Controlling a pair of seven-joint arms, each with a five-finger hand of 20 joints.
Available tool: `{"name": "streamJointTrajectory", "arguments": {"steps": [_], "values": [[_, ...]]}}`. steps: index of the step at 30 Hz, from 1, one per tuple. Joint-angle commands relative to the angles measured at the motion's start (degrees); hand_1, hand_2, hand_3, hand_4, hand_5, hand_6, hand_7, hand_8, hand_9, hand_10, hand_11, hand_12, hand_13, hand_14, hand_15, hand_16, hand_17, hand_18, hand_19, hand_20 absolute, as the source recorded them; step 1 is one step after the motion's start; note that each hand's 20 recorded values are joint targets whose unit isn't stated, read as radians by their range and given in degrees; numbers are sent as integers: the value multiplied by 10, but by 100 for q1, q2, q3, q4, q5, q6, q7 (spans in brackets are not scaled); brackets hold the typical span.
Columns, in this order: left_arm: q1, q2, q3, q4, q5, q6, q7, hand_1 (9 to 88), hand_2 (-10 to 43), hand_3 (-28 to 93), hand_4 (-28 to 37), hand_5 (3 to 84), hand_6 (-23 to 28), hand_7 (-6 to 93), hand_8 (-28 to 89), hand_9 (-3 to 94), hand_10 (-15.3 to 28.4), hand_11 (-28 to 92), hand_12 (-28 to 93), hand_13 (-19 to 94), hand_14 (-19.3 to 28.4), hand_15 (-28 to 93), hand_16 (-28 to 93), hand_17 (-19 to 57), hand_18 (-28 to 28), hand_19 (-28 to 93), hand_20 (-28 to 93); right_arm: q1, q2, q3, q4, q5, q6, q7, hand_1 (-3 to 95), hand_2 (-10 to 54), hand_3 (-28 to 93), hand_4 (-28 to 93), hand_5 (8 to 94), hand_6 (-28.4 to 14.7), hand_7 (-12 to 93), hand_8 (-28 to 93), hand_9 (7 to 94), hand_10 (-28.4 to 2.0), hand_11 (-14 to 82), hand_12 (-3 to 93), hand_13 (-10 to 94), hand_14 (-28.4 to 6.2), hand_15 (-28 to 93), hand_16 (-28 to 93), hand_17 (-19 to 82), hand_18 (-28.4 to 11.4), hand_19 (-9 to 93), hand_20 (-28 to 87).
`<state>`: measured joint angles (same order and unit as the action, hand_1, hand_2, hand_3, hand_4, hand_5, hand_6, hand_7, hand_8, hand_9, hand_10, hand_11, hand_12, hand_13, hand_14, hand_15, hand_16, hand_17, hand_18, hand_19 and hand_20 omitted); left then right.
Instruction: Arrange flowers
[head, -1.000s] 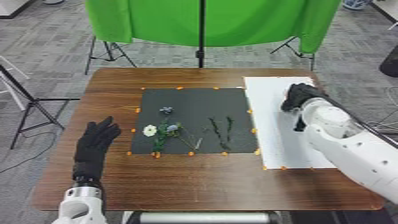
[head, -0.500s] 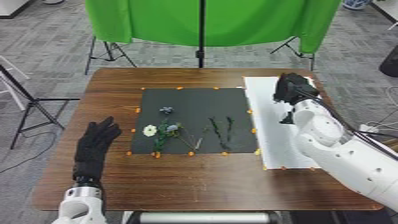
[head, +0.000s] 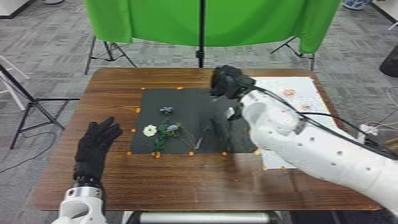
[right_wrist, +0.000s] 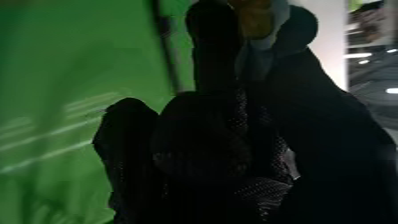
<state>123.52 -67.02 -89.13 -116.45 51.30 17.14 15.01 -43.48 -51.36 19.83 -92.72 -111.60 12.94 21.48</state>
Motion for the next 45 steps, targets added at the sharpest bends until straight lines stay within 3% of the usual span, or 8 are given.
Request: {"name": "streamJointTrajectory", "arguments": {"steps": [1, 6, 11, 18, 27, 34, 38, 45], "values": [[95, -78, 44, 129, 35, -87, -79, 202, 115, 620, -283, 438, 72, 84, -46, 407, 150, 202, 129, 289, 185, 295, -17, 16, 125, 112, 164, -228, -390, -278, -177, 186, -413, -60, 581, -95, 587, -171, 792, 9, 220, 97, 910, -80, 84, 418, 906, -15, 625, 360, 657, -118, 932, 631], [104, -83, 50, 128, 45, -83, -80, 203, 115, 619, -283, 438, 72, 83, -45, 407, 150, 202, 128, 289, 186, 297, -17, 16, 125, 112, 164, -317, -422, -255, -176, 204, -677, -79, 565, -95, 578, -163, 761, 8, 206, 84, 887, -82, 83, 408, 900, -18, 634, 360, 652, -120, 932, 636], [106, -88, 57, 132, 297, -90, -108, 202, 114, 623, -283, 438, 72, 82, -46, 406, 149, 202, 128, 288, 186, 298, -17, 16, 124, 112, 164, -326, -435, -244, -134, 154, -743, -72, 496, -95, 628, -173, 664, 11, 185, 16, 813, -98, 145, 348, 887, -22, 646, 352, 640, -125, 932, 642], [102, -80, 49, 139, 201, -109, -113, 206, 111, 622, -283, 438, 72, 82, -46, 406, 150, 201, 128, 289, 186, 297, -18, 17, 124, 111, 164, -354, -396, -187, -106, 43, -758, -55, 451, -95, 665, -175, 643, 12, 189, -93, 783, -109, 192, 298, 881, -24, 651, 349, 637, -126, 932, 641], [107, -95, 35, 123, 186, -126, -139, 208, 110, 622, -283, 437, 72, 82, -45, 406, 149, 202, 129, 288, 187, 300, -18, 15, 125, 114, 165, -361, -251, 17, -120, -347, -974, -126, 385, -95, 672, -173, 609, 7, 171, -94, 752, -127, 218, 237, 871, -33, 651, 349, 629, -132, 932, 639], [147, -95, -13, 98, 194, -112, -119, 207, 109, 624, -283, 436, 71, 83, -45, 406, 149, 202, 129, 287, 187, 302, -17, 13, 127, 115, 165, -441, 513, 916, -524, -791, -507, 158, 366, -95, 670, -172, 599, 5, 165, -91, 724, -136, 207, 232, 849, -42, 640, 347, 602, -141, 932, 617], [187, -107, -67, 80, 186, -74, -111, 208, 109, 622, -283, 436, 71, 82, -46, 406, 149, 202, 128, 287, 187, 303, -16, 13, 127, 114, 165, -603, 1008, 1499, -370, -1643, -145, 596, 368, -95, 668, -167, 608, 7, 167, -89, 711, -139, 191, 225, 827, -56, 636, 347, 580, -146, 932, 605], [180, -72, -100, 80, 190, -63, -144, 206, 109, 625, -283, 437, 71, 82, -46, 407, 150, 201, 128, 288, 187, 302, -17, 12, 128, 115, 165, -1048, 1502, 2334, 172, -1465, -901, 1364, 373, -95, 672, -160, 610, 2, 163, -88, 673, -148, 166, 222, 808, -65, 636, 344, 561, -151, 932, 585]]}}
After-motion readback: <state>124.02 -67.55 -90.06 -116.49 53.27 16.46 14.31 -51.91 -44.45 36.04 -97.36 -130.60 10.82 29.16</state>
